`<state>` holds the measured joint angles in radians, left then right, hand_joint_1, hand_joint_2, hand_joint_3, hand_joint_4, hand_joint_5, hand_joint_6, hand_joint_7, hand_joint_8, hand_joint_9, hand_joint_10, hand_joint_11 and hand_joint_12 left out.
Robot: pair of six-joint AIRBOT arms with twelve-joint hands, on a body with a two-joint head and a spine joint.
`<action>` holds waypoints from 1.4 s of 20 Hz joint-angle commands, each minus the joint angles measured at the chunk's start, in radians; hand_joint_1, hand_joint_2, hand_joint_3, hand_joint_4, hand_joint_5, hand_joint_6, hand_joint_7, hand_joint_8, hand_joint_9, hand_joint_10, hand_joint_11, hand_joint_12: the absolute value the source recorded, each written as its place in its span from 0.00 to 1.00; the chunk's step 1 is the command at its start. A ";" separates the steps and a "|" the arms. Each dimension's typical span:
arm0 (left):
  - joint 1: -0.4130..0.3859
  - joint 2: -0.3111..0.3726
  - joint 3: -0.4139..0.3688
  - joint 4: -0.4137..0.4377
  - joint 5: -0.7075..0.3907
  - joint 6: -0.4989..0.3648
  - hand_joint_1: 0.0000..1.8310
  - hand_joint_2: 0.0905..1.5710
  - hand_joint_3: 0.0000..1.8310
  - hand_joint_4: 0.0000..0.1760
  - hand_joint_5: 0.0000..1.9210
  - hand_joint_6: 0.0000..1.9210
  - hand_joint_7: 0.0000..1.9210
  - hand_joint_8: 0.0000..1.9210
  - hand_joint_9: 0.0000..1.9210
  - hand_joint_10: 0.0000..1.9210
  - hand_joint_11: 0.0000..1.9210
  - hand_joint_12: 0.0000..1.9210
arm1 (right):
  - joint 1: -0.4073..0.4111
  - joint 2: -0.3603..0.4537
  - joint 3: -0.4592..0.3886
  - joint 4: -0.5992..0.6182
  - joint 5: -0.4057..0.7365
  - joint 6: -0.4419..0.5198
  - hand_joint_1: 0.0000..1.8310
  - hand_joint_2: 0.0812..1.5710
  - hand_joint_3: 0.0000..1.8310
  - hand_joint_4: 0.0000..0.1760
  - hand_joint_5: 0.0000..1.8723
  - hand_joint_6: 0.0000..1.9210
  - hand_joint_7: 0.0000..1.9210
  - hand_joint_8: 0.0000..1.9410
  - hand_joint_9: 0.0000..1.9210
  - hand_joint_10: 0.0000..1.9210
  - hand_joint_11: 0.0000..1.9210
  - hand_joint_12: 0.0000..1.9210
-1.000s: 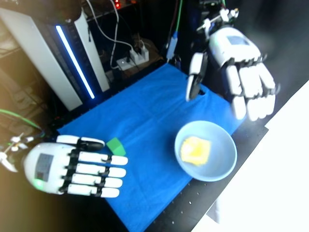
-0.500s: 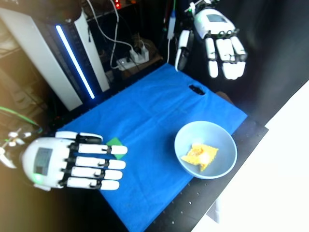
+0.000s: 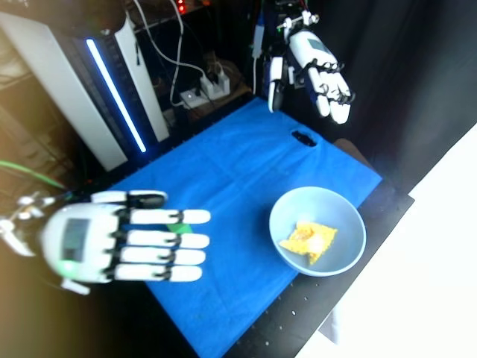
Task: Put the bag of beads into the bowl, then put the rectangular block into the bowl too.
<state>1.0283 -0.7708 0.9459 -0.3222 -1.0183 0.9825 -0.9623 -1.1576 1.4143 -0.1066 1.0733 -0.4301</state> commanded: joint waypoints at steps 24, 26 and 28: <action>0.046 -0.049 -0.002 -0.038 -0.174 -0.051 0.44 0.61 0.00 0.71 0.07 0.00 0.14 0.00 0.17 0.00 0.00 0.47 | 0.044 -0.028 0.052 -0.019 -0.005 0.004 0.64 0.71 0.00 0.00 0.50 0.53 0.46 0.75 0.41 0.90 0.38 0.97; 0.049 -0.051 -0.002 -0.041 -0.174 -0.053 0.44 0.61 0.00 0.73 0.07 0.00 0.14 0.00 0.17 0.00 0.00 0.46 | 0.055 -0.027 0.053 -0.025 -0.005 0.004 0.63 0.72 0.00 0.00 0.48 0.57 0.50 0.86 0.51 0.99 0.50 1.00; 0.055 -0.052 -0.002 -0.043 -0.180 -0.057 0.44 0.61 0.00 0.69 0.06 0.00 0.15 0.00 0.17 0.00 0.00 0.49 | 0.092 -0.027 0.053 -0.065 -0.004 0.004 0.67 0.74 0.00 0.00 0.45 0.51 0.46 0.78 0.47 0.88 0.45 0.95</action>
<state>1.0908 -0.8204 0.9451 -0.3672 -1.0733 0.9325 -0.8768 -1.1858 1.4635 -0.2134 0.9401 -0.4278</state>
